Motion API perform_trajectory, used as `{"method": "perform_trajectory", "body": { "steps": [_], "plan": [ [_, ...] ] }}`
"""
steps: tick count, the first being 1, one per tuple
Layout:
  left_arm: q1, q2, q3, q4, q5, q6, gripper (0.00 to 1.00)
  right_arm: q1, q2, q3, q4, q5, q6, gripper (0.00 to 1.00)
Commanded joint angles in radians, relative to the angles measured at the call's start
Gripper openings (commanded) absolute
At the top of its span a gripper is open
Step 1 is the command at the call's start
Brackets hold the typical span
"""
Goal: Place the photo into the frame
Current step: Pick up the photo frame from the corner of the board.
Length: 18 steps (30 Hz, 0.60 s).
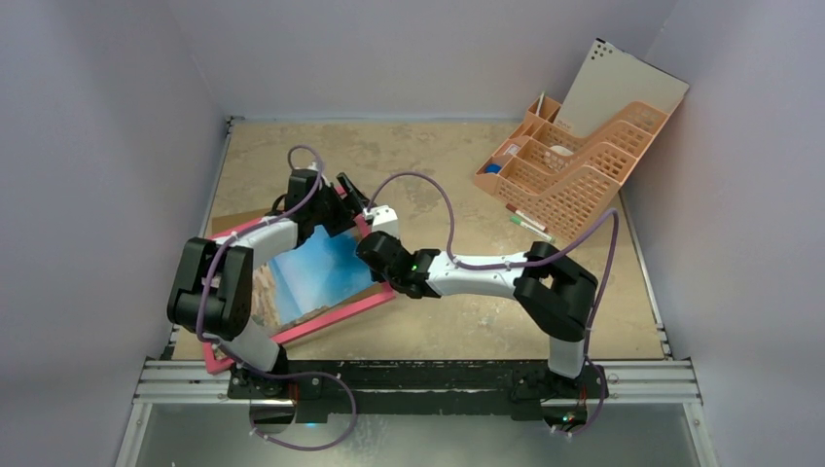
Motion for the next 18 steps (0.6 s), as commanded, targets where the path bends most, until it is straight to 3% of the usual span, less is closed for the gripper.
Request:
{"method": "perform_trajectory", "body": {
  "steps": [1, 6, 13, 18],
  "plan": [
    [0.007, 0.029, 0.023, 0.142, 0.149, -0.037, 0.78, 0.002, -0.051, -0.003, 0.099, 0.006, 0.027, 0.03],
    [0.007, 0.056, 0.032, 0.083, 0.139, -0.026, 0.67, 0.002, -0.067, -0.011, 0.119, -0.004, 0.036, 0.03],
    [0.005, 0.085, 0.036, 0.073, 0.148, -0.026, 0.63, 0.002, -0.096, -0.020, 0.141, -0.012, 0.033, 0.03],
    [0.006, 0.079, 0.042, 0.117, 0.201, -0.051, 0.44, 0.002, -0.100, -0.025, 0.131, -0.026, 0.045, 0.03]
  ]
}}
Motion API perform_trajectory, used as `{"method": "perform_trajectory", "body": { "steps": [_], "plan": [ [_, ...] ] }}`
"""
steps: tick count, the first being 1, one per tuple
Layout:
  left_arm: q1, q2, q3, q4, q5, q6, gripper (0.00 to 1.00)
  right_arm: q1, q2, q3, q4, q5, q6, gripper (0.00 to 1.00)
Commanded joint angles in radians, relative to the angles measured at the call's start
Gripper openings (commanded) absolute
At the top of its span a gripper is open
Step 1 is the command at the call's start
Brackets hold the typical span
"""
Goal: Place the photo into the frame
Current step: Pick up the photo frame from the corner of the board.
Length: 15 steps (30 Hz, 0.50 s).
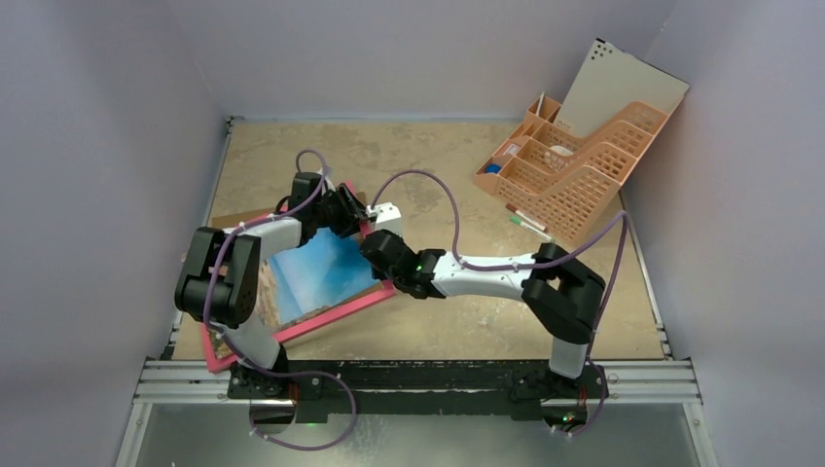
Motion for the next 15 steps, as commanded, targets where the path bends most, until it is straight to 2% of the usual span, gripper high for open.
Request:
{"method": "perform_trajectory", "body": {
  "steps": [1, 4, 6, 7, 9, 12, 15],
  "plan": [
    [0.001, -0.009, 0.044, 0.068, 0.063, -0.026, 0.39, 0.002, -0.067, 0.007, 0.080, -0.066, 0.047, 0.02],
    [0.002, -0.036, 0.057, 0.043, 0.058, -0.016, 0.19, 0.001, -0.068, 0.019, 0.040, -0.088, 0.075, 0.02],
    [0.003, -0.061, 0.066, 0.007, 0.041, -0.002, 0.04, 0.001, -0.087, 0.003, 0.042, -0.100, 0.090, 0.05],
    [0.003, -0.075, 0.071, -0.015, 0.029, 0.006, 0.00, 0.001, -0.100, -0.003, 0.045, -0.100, 0.096, 0.08],
    [0.003, -0.113, 0.070, -0.048, 0.009, 0.017, 0.00, 0.000, -0.126, -0.013, 0.047, -0.105, 0.106, 0.21],
    [0.003, -0.165, 0.070, -0.096, -0.016, 0.028, 0.00, -0.006, -0.155, -0.020, 0.048, -0.121, 0.108, 0.49],
    [0.002, -0.215, 0.070, -0.118, -0.021, 0.041, 0.00, -0.027, -0.181, -0.035, 0.052, -0.163, 0.113, 0.64]
  ]
}}
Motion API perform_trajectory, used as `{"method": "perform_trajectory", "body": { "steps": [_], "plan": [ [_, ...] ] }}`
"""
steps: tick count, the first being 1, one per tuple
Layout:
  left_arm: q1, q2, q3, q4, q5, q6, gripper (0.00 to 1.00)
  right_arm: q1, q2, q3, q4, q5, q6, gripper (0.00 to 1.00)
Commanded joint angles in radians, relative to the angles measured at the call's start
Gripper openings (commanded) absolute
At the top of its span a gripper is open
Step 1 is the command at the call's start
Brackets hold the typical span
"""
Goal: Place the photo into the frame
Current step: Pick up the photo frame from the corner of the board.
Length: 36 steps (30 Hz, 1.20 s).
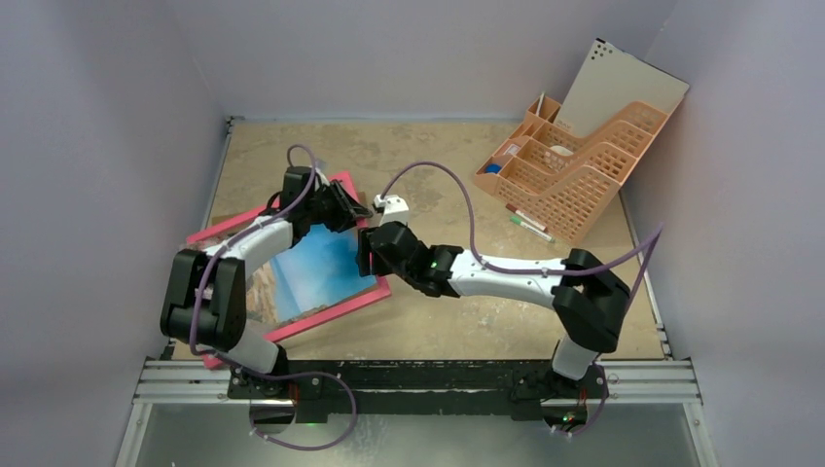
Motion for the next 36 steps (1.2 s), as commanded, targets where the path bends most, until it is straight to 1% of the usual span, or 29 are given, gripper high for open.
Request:
{"method": "perform_trajectory", "body": {
  "steps": [1, 2, 4, 6, 9, 12, 15, 18, 21, 25, 28, 32, 36],
  "plan": [
    [0.001, -0.117, 0.052, -0.028, -0.016, 0.056, 0.00, -0.031, -0.081, -0.022, 0.059, -0.088, 0.041, 0.67],
    [0.001, -0.135, 0.052, -0.045, -0.015, 0.064, 0.00, -0.044, -0.092, -0.037, 0.074, -0.132, 0.045, 0.71],
    [0.000, -0.166, 0.055, -0.074, -0.017, 0.081, 0.00, -0.068, -0.117, -0.075, 0.127, -0.204, 0.045, 0.74],
    [0.001, -0.198, 0.055, -0.100, -0.019, 0.089, 0.00, -0.094, -0.137, -0.113, 0.201, -0.285, 0.035, 0.75],
    [0.001, -0.244, 0.054, -0.124, -0.022, 0.092, 0.00, -0.122, -0.141, -0.134, 0.263, -0.405, 0.019, 0.76],
    [0.001, -0.293, 0.056, -0.156, -0.043, 0.093, 0.00, -0.146, -0.134, -0.124, 0.317, -0.550, 0.000, 0.71],
    [0.001, -0.355, 0.073, -0.250, -0.120, 0.113, 0.00, -0.146, -0.136, -0.092, 0.372, -0.621, -0.057, 0.70],
    [0.001, -0.412, 0.074, -0.286, -0.196, 0.119, 0.00, -0.146, -0.113, -0.071, 0.411, -0.721, -0.075, 0.67],
    [0.000, -0.446, 0.083, -0.301, -0.228, 0.124, 0.00, -0.146, -0.070, -0.033, 0.398, -0.768, -0.085, 0.63],
    [0.001, -0.463, 0.114, -0.323, -0.229, 0.142, 0.00, -0.145, -0.037, -0.011, 0.402, -0.800, -0.082, 0.59],
    [0.000, -0.479, 0.134, -0.340, -0.227, 0.154, 0.00, -0.145, -0.047, -0.014, 0.427, -0.806, -0.078, 0.53],
    [0.001, -0.497, 0.168, -0.353, -0.194, 0.166, 0.00, -0.146, -0.075, -0.043, 0.503, -0.839, -0.029, 0.35],
    [0.000, -0.502, 0.212, -0.370, -0.151, 0.182, 0.00, -0.146, -0.111, -0.061, 0.566, -0.827, 0.007, 0.17]
  ]
}}
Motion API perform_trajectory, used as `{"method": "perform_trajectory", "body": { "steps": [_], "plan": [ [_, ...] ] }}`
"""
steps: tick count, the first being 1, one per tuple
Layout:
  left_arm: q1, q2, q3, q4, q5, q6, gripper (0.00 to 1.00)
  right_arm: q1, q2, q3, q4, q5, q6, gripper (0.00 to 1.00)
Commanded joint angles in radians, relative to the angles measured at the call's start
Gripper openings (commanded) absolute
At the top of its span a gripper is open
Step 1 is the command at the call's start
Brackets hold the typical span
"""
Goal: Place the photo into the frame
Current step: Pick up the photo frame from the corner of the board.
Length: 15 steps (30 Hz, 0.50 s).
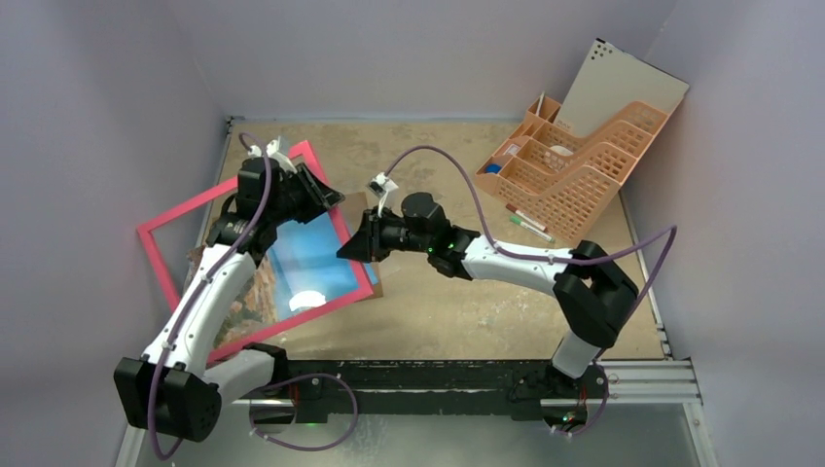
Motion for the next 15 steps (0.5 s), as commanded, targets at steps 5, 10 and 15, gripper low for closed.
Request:
{"method": "perform_trajectory", "body": {
  "steps": [5, 10, 15],
  "plan": [
    [-0.002, -0.014, 0.148, 0.063, 0.105, 0.057, 0.00, 0.015, -0.151, -0.062, 0.269, -0.028, 0.073, 0.00],
    [-0.002, 0.023, 0.250, 0.077, 0.181, 0.074, 0.06, 0.015, -0.247, -0.134, 0.399, 0.086, 0.134, 0.00],
    [-0.002, 0.042, 0.337, 0.089, 0.228, 0.081, 0.27, 0.015, -0.321, -0.180, 0.488, 0.179, 0.215, 0.00]
  ]
}}
